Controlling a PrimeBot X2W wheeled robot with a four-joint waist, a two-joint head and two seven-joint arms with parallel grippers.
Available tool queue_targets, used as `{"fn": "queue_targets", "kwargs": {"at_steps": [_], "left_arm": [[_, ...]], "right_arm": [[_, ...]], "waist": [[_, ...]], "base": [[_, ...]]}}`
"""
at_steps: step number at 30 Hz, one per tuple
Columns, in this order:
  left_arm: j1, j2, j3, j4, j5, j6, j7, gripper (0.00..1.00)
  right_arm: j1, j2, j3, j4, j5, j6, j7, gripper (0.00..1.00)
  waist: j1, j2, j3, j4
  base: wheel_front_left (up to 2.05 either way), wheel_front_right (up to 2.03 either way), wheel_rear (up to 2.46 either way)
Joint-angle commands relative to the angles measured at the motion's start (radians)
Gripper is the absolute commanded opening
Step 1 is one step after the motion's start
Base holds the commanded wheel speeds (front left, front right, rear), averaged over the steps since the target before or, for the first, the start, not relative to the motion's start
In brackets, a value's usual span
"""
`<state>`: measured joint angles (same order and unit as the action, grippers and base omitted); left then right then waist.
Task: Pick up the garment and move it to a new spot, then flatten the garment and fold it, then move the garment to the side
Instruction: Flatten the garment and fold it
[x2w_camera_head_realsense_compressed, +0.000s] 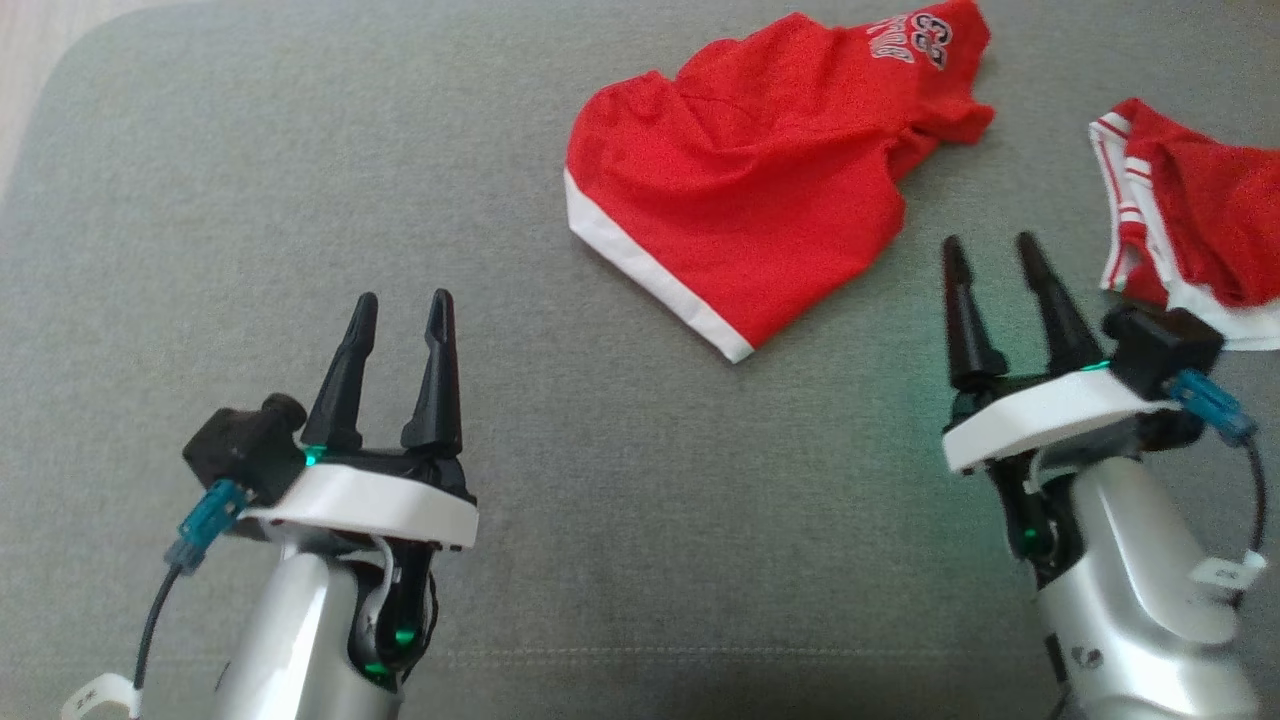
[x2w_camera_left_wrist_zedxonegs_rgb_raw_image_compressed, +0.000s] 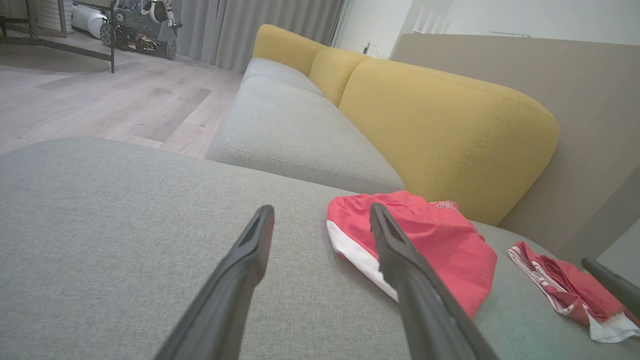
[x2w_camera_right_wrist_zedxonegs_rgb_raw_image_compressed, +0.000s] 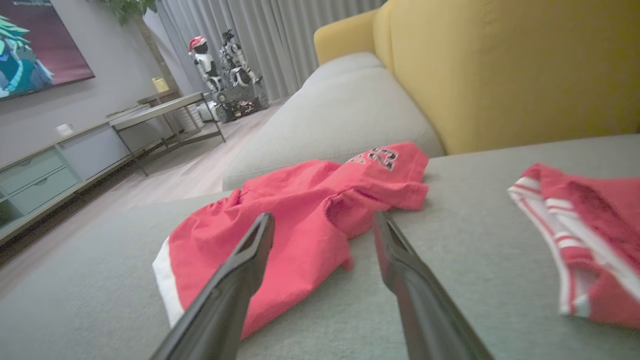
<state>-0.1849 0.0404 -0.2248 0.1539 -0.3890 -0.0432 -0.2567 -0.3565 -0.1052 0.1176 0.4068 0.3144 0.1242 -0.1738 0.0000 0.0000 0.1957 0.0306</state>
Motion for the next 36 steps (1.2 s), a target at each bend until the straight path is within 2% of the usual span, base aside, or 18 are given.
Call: {"fn": "queue_targets", "kwargs": {"at_steps": [1,4,8,13,19,20,21,28,36], "left_arm": [[-0.034,0.01,0.026,-0.029,-0.001,0.001,-0.005,1.0],[-0.037,0.01,0.02,-0.026,-0.005,0.002,-0.005,1.0],[-0.038,0.01,0.014,-0.023,-0.012,0.005,-0.005,1.0],[-0.044,0.01,0.013,-0.026,-0.019,0.008,-0.005,1.0],[-0.056,0.01,0.0,-0.027,-0.027,0.009,-0.005,1.0],[-0.057,0.01,-0.001,-0.026,-0.027,0.01,-0.005,1.0],[-0.058,0.01,-0.001,-0.026,-0.028,0.01,-0.005,1.0],[-0.051,0.01,0.012,-0.023,-0.022,0.014,-0.005,1.0],[-0.029,0.01,0.018,-0.018,-0.017,0.013,-0.005,1.0]], "right_arm": [[-0.016,0.017,0.038,-0.032,0.024,0.007,0.027,1.0],[-0.026,0.027,0.053,-0.005,0.071,0.007,0.083,1.0],[-0.051,0.037,0.021,0.064,0.138,0.007,0.135,1.0],[-0.105,0.041,-0.018,0.153,0.167,0.007,0.166,1.0],[-0.172,0.024,-0.002,0.225,0.191,0.007,0.174,1.0],[-0.179,0.021,0.002,0.234,0.194,0.007,0.175,0.46],[-0.184,0.017,0.006,0.241,0.195,0.007,0.171,0.0],[-0.201,-0.019,0.018,0.278,0.14,0.007,0.143,0.0],[-0.21,-0.074,-0.049,0.239,0.026,0.007,0.171,0.0]], "waist": [[0.0,0.0,0.011,0.018],[0.0,0.0,0.022,0.045],[0.0,0.0,0.036,0.084],[0.0,0.0,0.059,0.121],[0.0,0.0,0.082,0.157],[0.0,0.0,0.082,0.16],[0.0,0.0,0.081,0.163],[0.0,0.0,0.061,0.155],[0.0,0.0,0.004,0.101]], "base": [[0.0,0.0,0.0],[0.0,0.0,0.0],[0.0,0.0,0.0],[0.0,0.0,0.0],[0.0,0.0,0.0],[0.0,0.0,0.0],[0.0,0.0,0.0],[0.0,0.0,0.0],[0.0,0.0,0.0]]}}
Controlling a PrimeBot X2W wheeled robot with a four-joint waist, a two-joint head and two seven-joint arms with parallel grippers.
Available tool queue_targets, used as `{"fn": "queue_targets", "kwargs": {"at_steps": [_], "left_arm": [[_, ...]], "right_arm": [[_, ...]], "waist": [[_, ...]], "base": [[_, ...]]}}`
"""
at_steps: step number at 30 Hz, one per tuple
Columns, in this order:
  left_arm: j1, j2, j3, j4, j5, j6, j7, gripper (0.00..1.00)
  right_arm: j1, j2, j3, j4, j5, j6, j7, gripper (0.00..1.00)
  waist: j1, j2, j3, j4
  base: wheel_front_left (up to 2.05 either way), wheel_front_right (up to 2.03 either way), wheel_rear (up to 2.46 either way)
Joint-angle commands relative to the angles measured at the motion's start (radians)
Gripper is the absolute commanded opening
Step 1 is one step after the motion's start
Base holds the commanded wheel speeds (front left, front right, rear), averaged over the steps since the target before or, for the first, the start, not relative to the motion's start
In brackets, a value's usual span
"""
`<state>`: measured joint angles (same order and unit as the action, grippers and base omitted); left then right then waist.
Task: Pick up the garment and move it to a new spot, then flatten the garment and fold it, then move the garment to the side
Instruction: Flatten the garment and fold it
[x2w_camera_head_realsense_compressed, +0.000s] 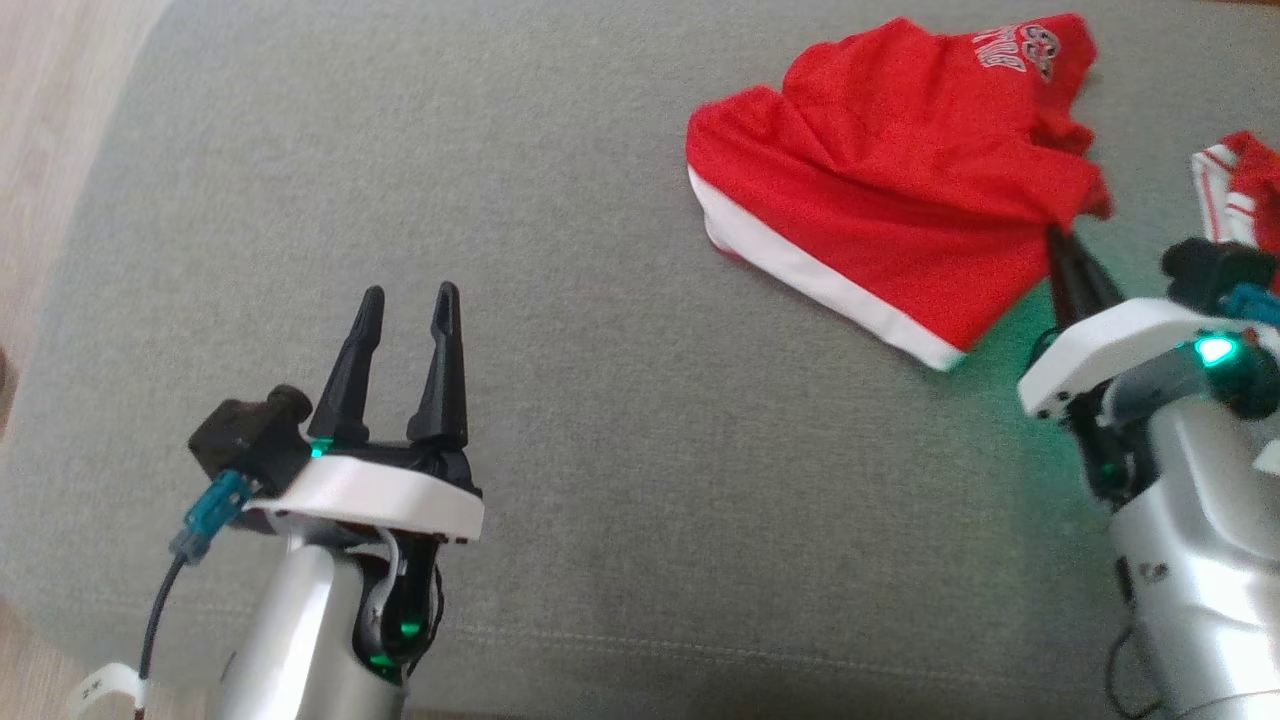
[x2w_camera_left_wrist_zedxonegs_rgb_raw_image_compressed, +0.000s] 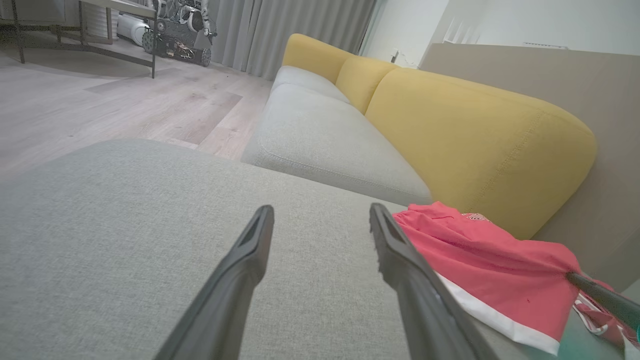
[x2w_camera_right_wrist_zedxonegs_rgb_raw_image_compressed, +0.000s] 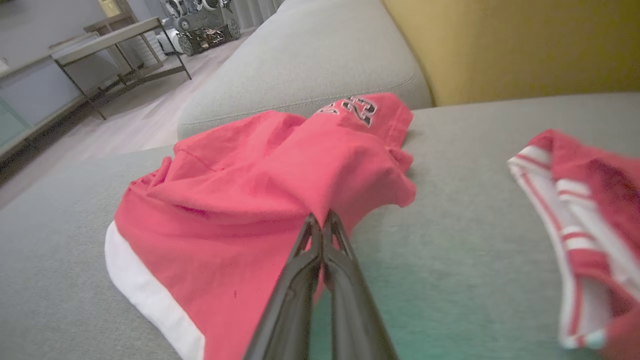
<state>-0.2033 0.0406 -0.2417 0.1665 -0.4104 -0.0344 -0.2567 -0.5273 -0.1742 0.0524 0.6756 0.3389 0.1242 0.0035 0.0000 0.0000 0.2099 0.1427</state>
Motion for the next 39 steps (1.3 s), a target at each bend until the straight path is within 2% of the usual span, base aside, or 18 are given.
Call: {"fn": "queue_targets", "kwargs": {"at_steps": [1,7,10,13,16,21,26,30,31,32,33,35,39], "left_arm": [[-0.008,0.01,0.033,-0.031,0.002,0.004,-0.005,1.0],[0.008,0.01,0.011,-0.03,-0.008,0.009,-0.005,1.0],[0.01,0.01,0.003,-0.032,-0.015,0.008,-0.005,1.0],[0.005,0.01,-0.006,-0.033,-0.022,0.008,-0.005,1.0],[-0.004,0.01,-0.016,-0.033,-0.027,0.007,-0.005,1.0],[-0.021,0.01,-0.029,-0.028,-0.034,0.005,-0.005,1.0],[-0.032,0.01,-0.028,-0.028,-0.036,0.004,-0.005,1.0],[-0.04,0.01,-0.024,-0.029,-0.036,0.008,-0.005,1.0],[-0.041,0.01,-0.024,-0.028,-0.035,0.007,-0.005,1.0],[-0.042,0.01,-0.023,-0.027,-0.033,0.007,-0.005,1.0],[-0.043,0.01,-0.022,-0.026,-0.031,0.006,-0.005,1.0],[-0.043,0.01,-0.02,-0.024,-0.028,0.004,-0.005,1.0],[-0.046,0.01,-0.015,-0.023,-0.025,0.001,-0.005,1.0]], "right_arm": [[-0.038,-0.015,0.01,-0.047,-0.019,0.007,0.008,0.0],[-0.041,-0.064,0.003,-0.202,-0.176,0.007,0.111,0.0],[-0.051,-0.062,0.032,-0.261,-0.261,0.007,0.173,0.0],[-0.064,-0.046,0.089,-0.264,-0.328,0.007,0.225,0.0],[-0.088,-0.036,0.139,-0.205,-0.377,0.007,0.248,0.0],[-0.142,-0.031,0.13,-0.037,-0.446,0.007,0.229,0.0],[-0.181,-0.016,0.068,0.112,-0.498,0.007,0.179,0.0],[-0.205,-0.012,-0.029,0.179,-0.551,0.007,0.132,0.0],[-0.21,-0.006,-0.055,0.189,-0.561,0.007,0.117,0.06],[-0.215,0.005,-0.079,0.197,-0.569,0.007,0.101,0.35],[-0.22,0.019,-0.107,0.204,-0.569,0.007,0.083,1.0],[-0.229,0.049,-0.141,0.224,-0.561,0.007,0.052,1.0],[-0.243,0.061,-0.169,0.241,-0.578,0.007,0.013,1.0]], "waist": [[0.0,0.0,-0.018,-0.017],[0.0,0.0,-0.04,-0.026],[0.0,0.0,-0.036,-0.015],[0.0,0.0,-0.019,0.005],[0.0,0.0,0.006,0.027],[0.0,0.0,0.041,0.063],[0.0,0.0,0.061,0.077],[0.0,0.0,0.069,0.066],[0.0,0.0,0.069,0.06],[0.0,0.0,0.068,0.052],[0.0,0.0,0.067,0.044],[0.0,0.0,0.062,0.026],[0.0,0.0,0.054,-0.003]], "base": [[0.0,0.0,0.0],[0.0,0.0,0.0],[0.0,0.0,0.0],[0.0,0.0,0.0],[0.0,0.0,0.0],[0.0,0.0,0.0],[0.0,0.0,0.0],[0.0,0.0,0.0],[0.0,0.0,0.0],[0.0,0.0,0.0],[0.0,0.0,0.0],[0.0,0.0,0.0],[0.0,0.0,0.0]]}}
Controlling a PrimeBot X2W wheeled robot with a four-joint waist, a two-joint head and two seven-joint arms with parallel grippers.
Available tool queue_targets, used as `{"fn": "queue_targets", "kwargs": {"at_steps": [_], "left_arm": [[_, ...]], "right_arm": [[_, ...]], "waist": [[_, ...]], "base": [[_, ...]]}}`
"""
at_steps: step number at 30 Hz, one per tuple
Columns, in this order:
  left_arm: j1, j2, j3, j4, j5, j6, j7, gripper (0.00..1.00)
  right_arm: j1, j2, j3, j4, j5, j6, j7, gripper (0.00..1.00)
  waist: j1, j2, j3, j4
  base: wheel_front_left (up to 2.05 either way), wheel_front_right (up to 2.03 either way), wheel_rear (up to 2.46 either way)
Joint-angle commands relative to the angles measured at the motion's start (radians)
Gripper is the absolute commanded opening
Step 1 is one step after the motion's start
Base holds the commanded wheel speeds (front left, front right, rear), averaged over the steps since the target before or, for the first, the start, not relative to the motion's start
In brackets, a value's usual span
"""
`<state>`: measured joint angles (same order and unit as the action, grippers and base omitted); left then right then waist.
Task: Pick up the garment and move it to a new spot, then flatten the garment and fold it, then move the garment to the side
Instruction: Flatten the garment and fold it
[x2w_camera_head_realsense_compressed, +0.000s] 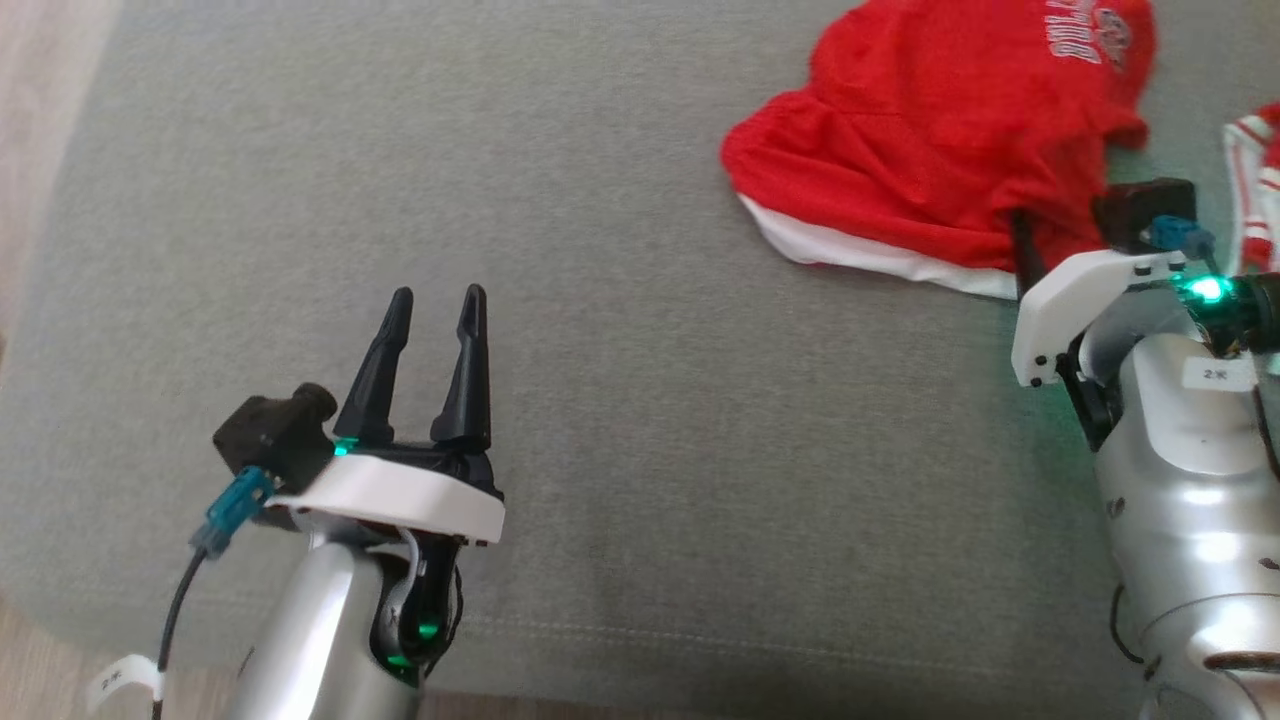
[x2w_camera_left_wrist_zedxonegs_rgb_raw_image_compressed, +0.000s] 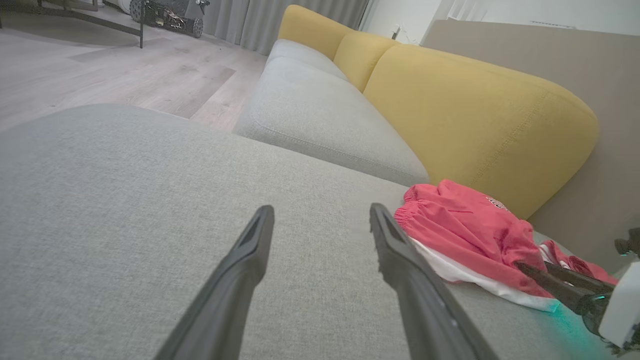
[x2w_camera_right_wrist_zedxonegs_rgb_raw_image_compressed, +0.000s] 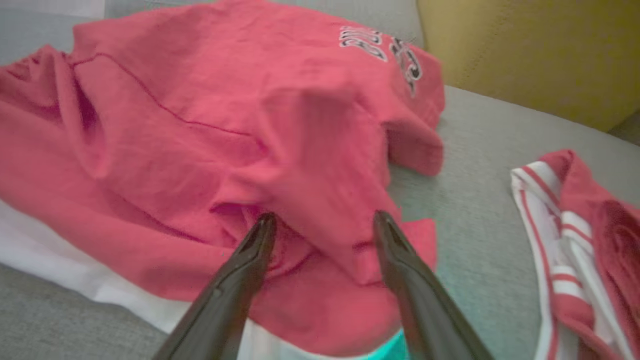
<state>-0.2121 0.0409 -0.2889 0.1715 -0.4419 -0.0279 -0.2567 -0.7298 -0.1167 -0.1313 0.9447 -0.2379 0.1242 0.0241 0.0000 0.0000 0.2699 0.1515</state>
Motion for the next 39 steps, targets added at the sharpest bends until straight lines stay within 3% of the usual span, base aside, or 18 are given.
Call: {"fn": "queue_targets", "kwargs": {"at_steps": [1,12,27,31,39], "left_arm": [[-0.037,0.009,0.034,-0.028,0.008,-0.006,-0.005,1.0],[-0.02,0.009,0.063,-0.033,0.025,-0.009,-0.005,1.0],[-0.025,0.009,0.095,-0.02,0.038,-0.025,-0.005,1.0],[-0.078,0.009,0.082,0.056,0.036,-0.032,-0.005,1.0],[-0.29,0.013,0.041,0.348,0.06,-0.041,0.002,1.0]], "right_arm": [[-0.045,0.01,0.005,-0.025,0.0,0.007,-0.021,1.0],[0.012,0.05,0.032,-0.083,0.16,0.007,-0.152,1.0],[0.309,0.047,0.1,-0.452,0.386,0.007,-0.144,1.0],[0.328,0.054,0.127,-0.548,0.417,0.007,-0.132,1.0],[0.326,0.062,0.185,-0.641,0.446,0.007,-0.121,1.0]], "waist": [[0.0,0.0,-0.009,-0.021],[0.0,0.0,-0.054,-0.129],[0.0,0.0,-0.037,-0.241],[0.0,0.0,-0.009,-0.276],[0.0,0.0,0.053,-0.348]], "base": [[0.0,0.0,0.0],[0.0,0.0,0.0],[0.0,0.0,0.0],[0.0,0.0,0.0],[0.0,0.0,0.0]]}}
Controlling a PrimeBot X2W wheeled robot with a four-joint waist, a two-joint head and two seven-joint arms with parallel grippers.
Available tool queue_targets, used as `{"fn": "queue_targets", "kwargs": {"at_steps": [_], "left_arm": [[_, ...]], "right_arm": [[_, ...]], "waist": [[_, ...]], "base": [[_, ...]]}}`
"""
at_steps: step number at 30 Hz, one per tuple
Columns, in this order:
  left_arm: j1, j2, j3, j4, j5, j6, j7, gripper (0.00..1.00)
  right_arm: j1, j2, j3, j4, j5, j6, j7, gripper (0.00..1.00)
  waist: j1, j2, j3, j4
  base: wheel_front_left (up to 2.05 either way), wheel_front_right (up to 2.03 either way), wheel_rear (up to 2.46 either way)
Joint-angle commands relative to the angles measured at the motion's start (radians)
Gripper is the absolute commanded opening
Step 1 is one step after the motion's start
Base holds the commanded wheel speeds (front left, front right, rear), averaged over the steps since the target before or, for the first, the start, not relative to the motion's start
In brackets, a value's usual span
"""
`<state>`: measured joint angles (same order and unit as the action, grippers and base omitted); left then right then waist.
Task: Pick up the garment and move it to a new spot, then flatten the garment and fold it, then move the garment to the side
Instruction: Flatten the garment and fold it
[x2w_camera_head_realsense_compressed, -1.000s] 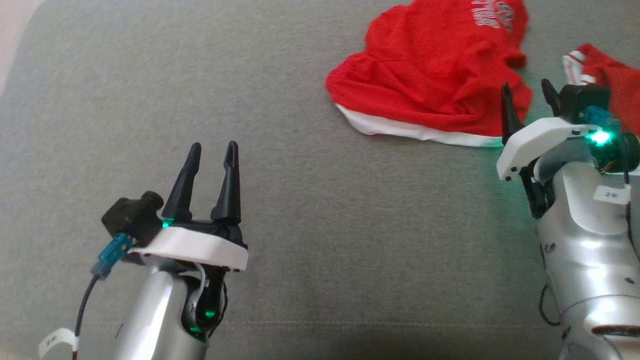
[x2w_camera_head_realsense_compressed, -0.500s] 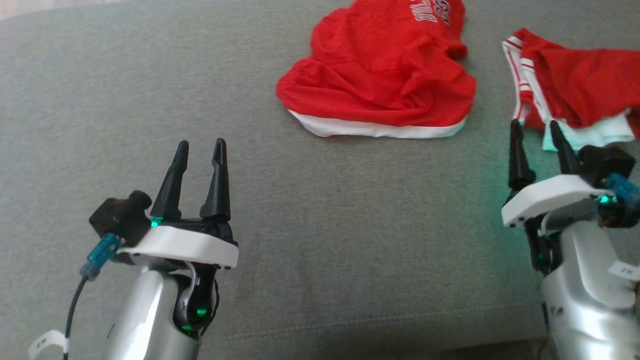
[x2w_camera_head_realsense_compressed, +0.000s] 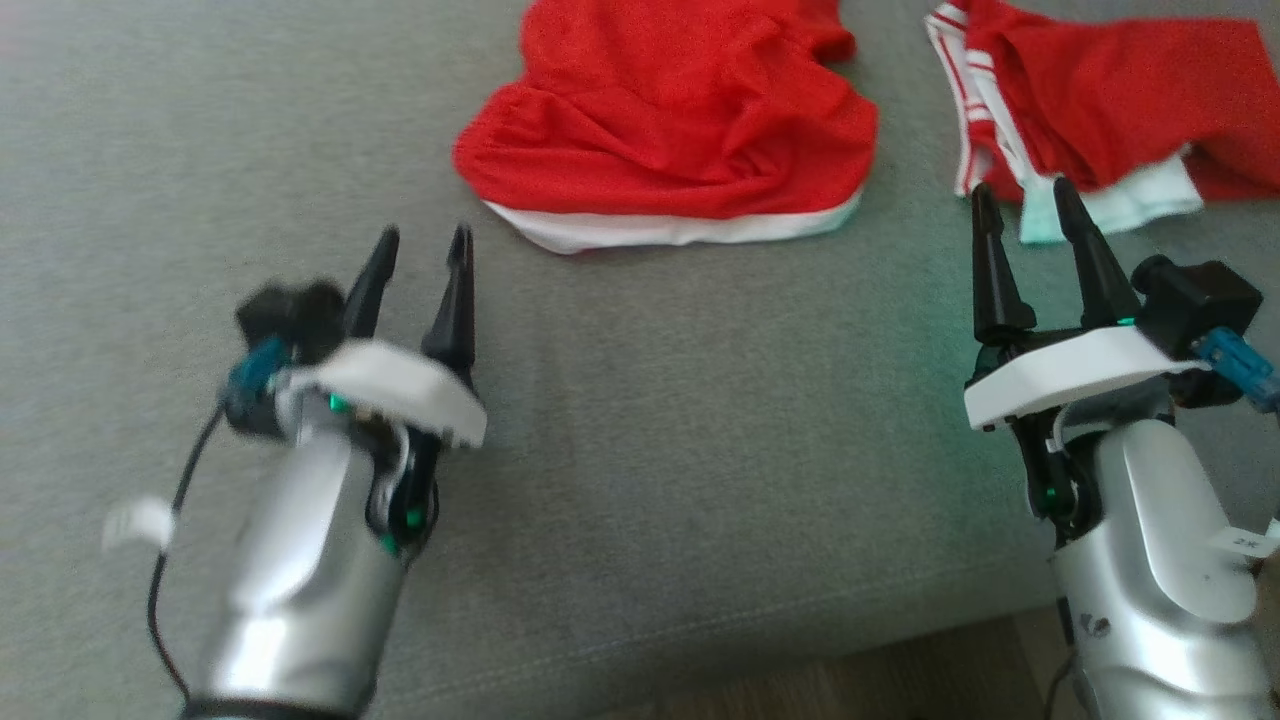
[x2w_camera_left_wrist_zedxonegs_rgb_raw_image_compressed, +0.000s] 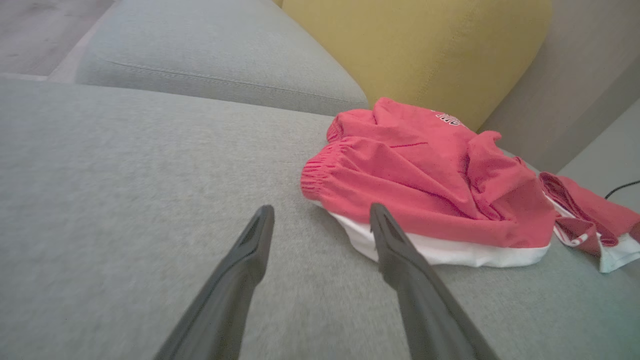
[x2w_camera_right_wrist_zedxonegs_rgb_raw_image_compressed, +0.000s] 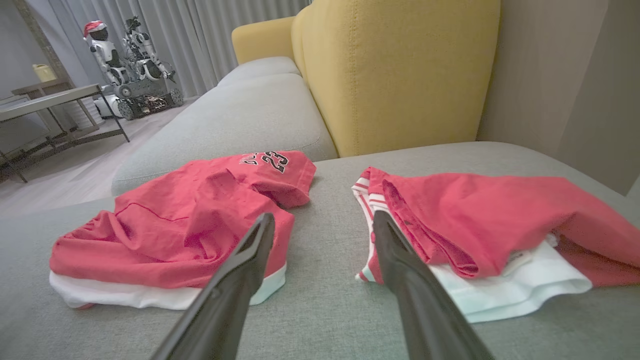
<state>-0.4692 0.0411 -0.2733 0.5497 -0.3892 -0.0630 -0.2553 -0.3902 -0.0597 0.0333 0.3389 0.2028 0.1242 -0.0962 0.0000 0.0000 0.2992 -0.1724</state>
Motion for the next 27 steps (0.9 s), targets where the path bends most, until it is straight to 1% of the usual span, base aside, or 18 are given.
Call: {"fn": "queue_targets", "kwargs": {"at_steps": [1,3,6,10,15,20,21,22,24,27], "left_arm": [[-0.065,0.015,0.019,0.011,0.014,-0.008,0.006,1.0],[-0.126,0.024,0.005,0.096,0.033,-0.007,0.029,1.0],[-0.198,0.038,-0.01,0.199,0.06,0.009,0.049,1.0],[-0.26,0.047,-0.02,0.291,0.078,0.018,0.042,1.0],[-0.308,0.046,-0.026,0.346,0.083,0.007,0.013,1.0],[-0.332,0.046,-0.024,0.363,0.086,0.0,-0.003,1.0],[-0.334,0.044,-0.026,0.365,0.086,-0.007,-0.004,0.3],[-0.336,0.043,-0.027,0.367,0.086,-0.011,-0.005,0.0],[-0.338,0.043,-0.025,0.356,0.088,-0.014,-0.006,0.0],[-0.321,0.045,-0.006,0.304,0.094,0.0,-0.006,0.0]], "right_arm": [[-0.014,0.006,0.023,-0.044,0.008,0.007,-0.001,1.0],[-0.015,0.007,0.024,-0.057,0.011,0.007,-0.001,1.0],[-0.017,0.008,0.024,-0.07,0.014,0.007,-0.004,1.0],[-0.02,0.009,0.024,-0.077,0.019,0.007,-0.008,1.0],[-0.016,0.009,0.027,-0.07,0.033,0.007,-0.017,1.0],[-0.021,0.009,0.044,-0.054,0.039,0.007,-0.018,1.0],[-0.022,0.009,0.046,-0.051,0.039,0.007,-0.019,1.0],[-0.024,0.009,0.048,-0.047,0.039,0.007,-0.018,1.0],[-0.027,0.009,0.051,-0.037,0.04,0.007,-0.018,1.0],[-0.032,0.009,0.058,-0.016,0.046,0.007,-0.015,1.0]], "waist": [[0.0,0.0,0.031,-0.034],[0.0,0.0,0.046,-0.051],[0.0,0.0,0.061,-0.072],[0.0,0.0,0.073,-0.09],[0.0,0.0,0.082,-0.095],[0.0,0.0,0.087,-0.095],[0.0,0.0,0.087,-0.094],[0.0,0.0,0.087,-0.092],[0.0,0.0,0.084,-0.084],[0.0,0.0,0.074,-0.063]], "base": [[0.0,0.0,0.0],[0.0,0.0,0.0],[0.0,0.0,0.0],[0.0,0.0,0.0],[0.0,0.0,0.0],[0.0,0.0,0.0],[0.0,0.0,0.0],[0.0,0.0,0.0],[0.0,0.0,0.0],[0.0,0.0,0.0]]}}
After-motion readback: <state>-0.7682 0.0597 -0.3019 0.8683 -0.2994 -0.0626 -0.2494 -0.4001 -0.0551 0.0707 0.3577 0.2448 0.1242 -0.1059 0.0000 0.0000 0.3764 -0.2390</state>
